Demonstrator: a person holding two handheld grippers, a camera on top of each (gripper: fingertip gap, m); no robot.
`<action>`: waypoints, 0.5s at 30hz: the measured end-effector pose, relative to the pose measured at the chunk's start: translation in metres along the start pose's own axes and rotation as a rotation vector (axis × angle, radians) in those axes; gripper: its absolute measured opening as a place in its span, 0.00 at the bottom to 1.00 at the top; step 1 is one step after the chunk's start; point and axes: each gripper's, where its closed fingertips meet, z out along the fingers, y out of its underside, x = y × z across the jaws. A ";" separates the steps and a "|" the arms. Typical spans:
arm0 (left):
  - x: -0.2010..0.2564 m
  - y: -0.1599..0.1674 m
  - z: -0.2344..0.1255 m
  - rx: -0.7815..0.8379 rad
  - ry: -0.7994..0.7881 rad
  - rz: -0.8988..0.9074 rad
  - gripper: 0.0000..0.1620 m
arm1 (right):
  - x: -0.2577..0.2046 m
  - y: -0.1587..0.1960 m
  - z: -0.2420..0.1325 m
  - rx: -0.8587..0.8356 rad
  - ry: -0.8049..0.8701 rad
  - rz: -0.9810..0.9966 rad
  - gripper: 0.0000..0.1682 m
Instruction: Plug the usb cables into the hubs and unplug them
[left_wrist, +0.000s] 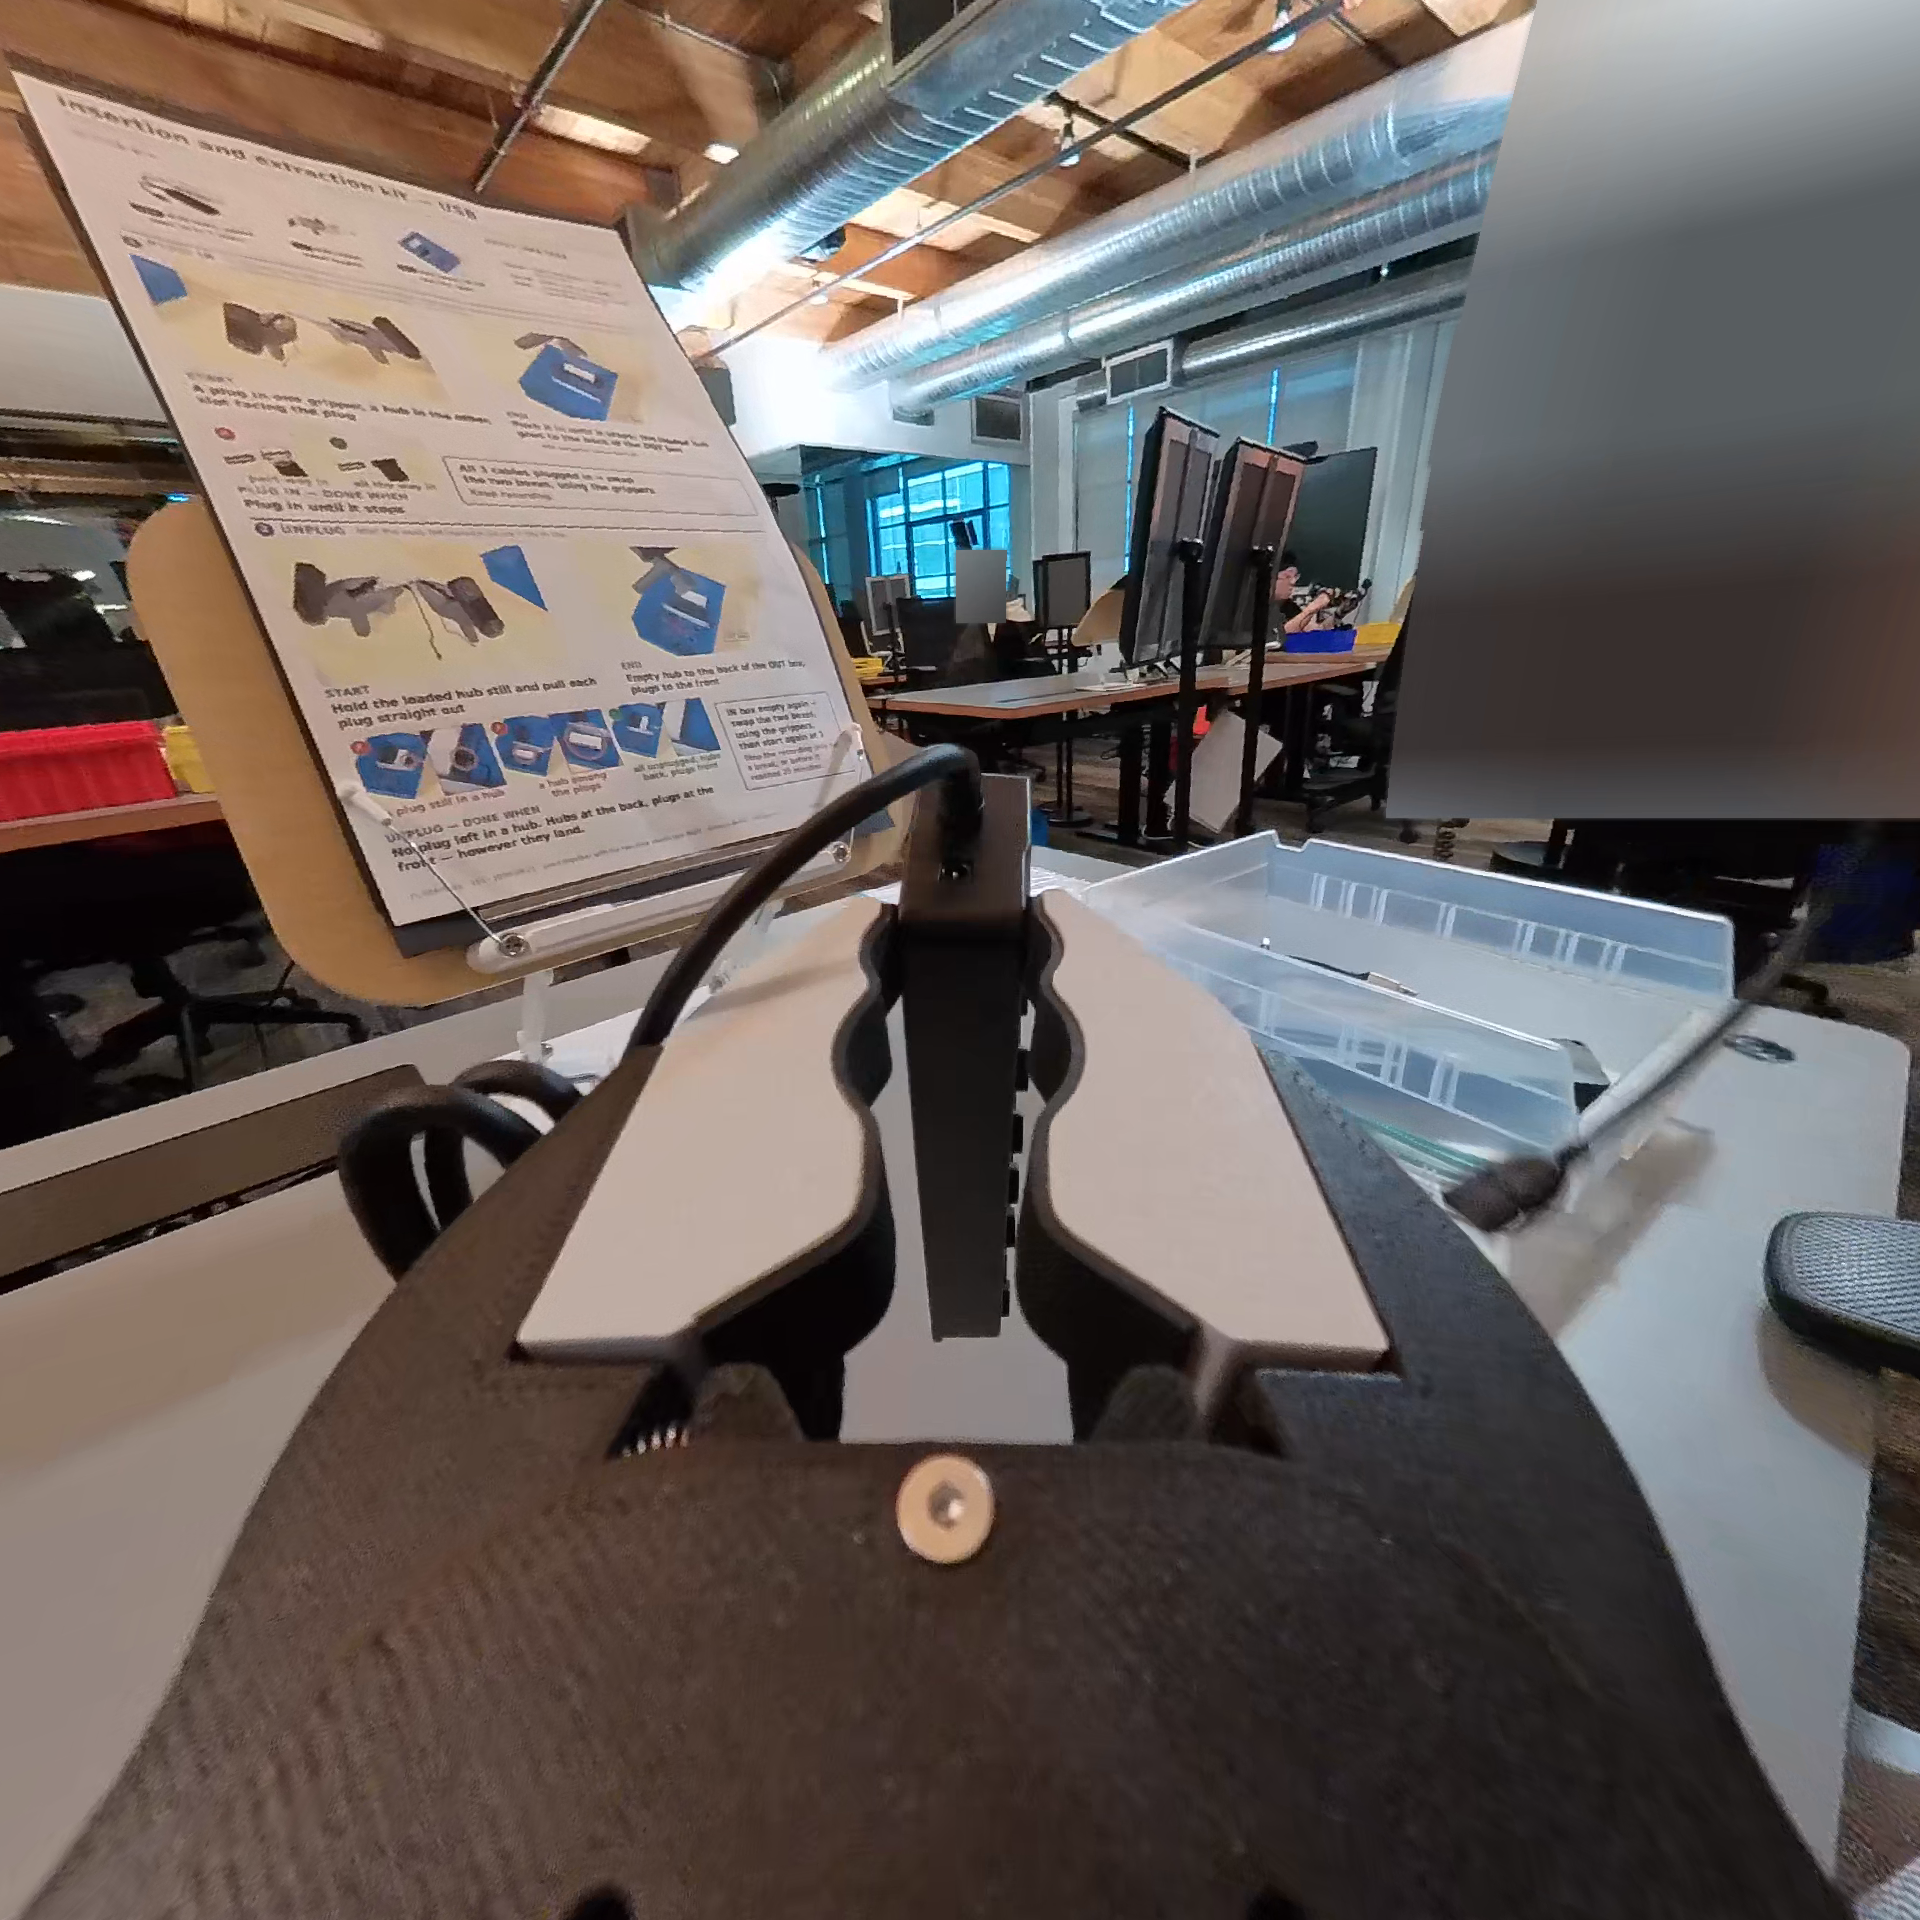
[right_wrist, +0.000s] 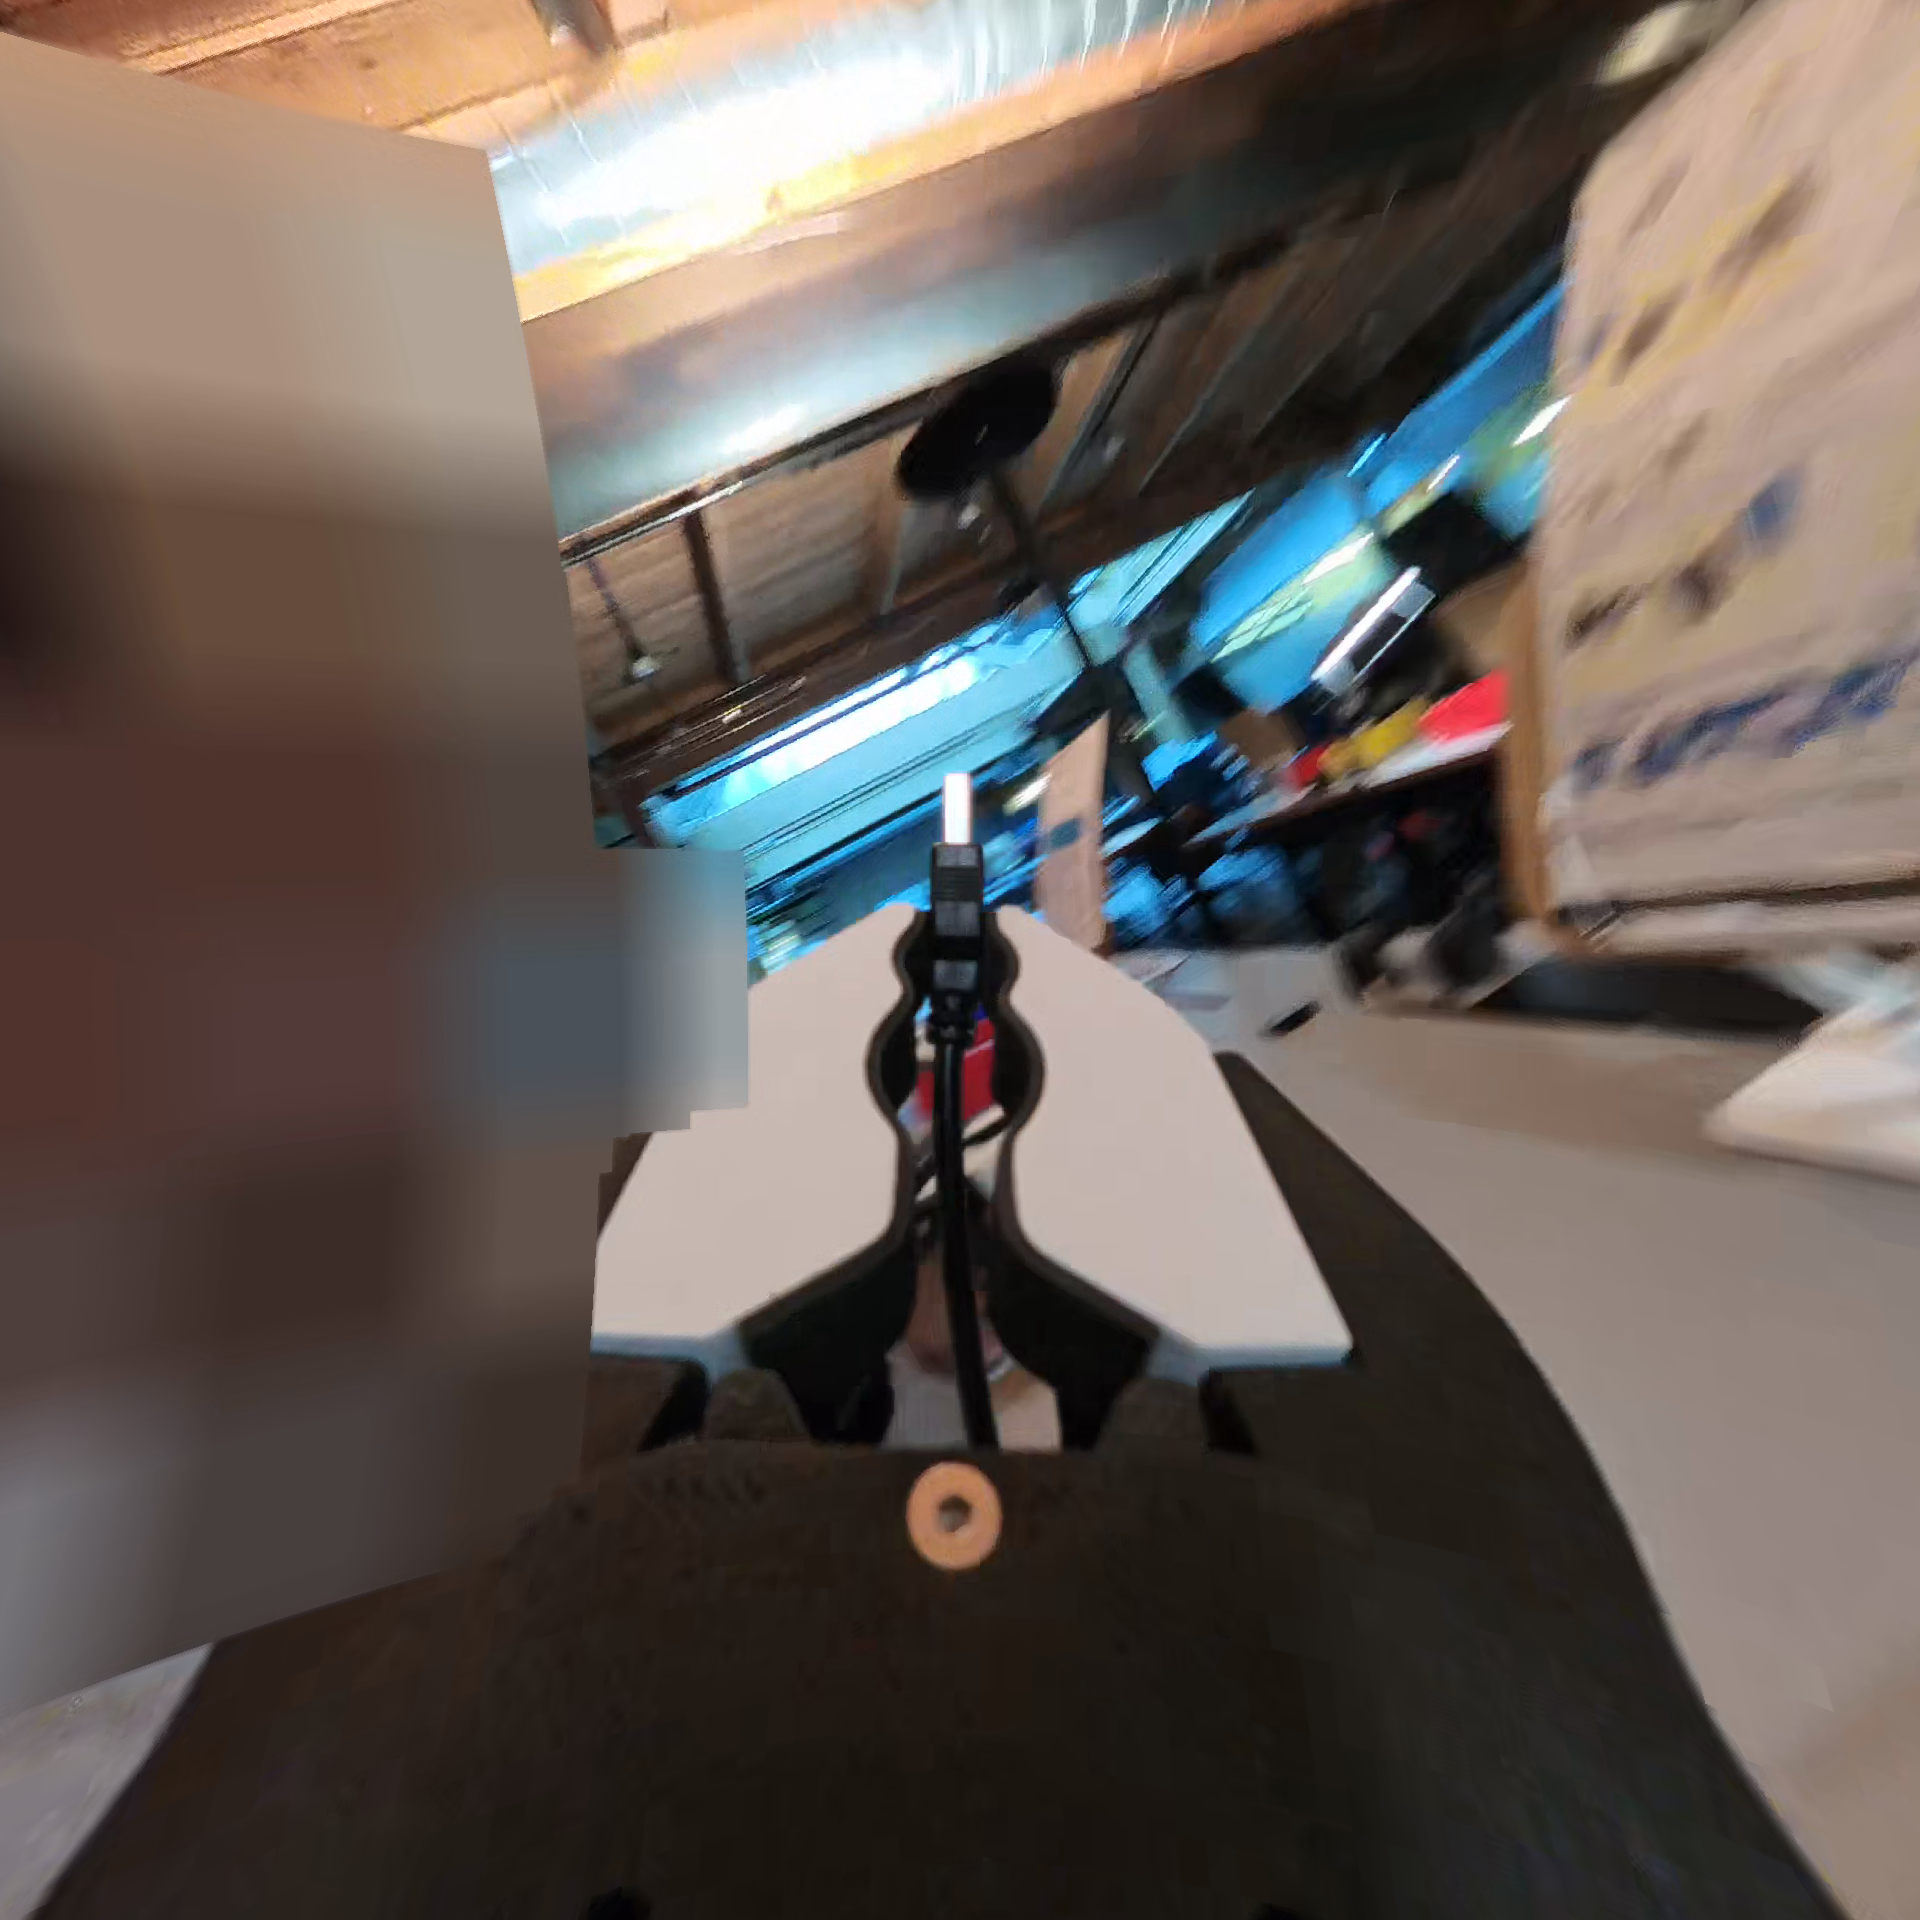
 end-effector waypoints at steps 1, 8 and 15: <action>0.002 -0.001 0.000 0.002 0.005 -0.007 0.15 | -0.001 -0.023 -0.010 0.054 0.043 -0.071 0.05; 0.016 -0.002 0.002 0.004 0.068 -0.093 0.15 | 0.050 -0.118 -0.074 0.147 0.416 -0.375 0.05; 0.030 0.008 0.005 -0.036 0.127 -0.170 0.15 | 0.199 -0.094 -0.136 0.047 0.827 -0.491 0.05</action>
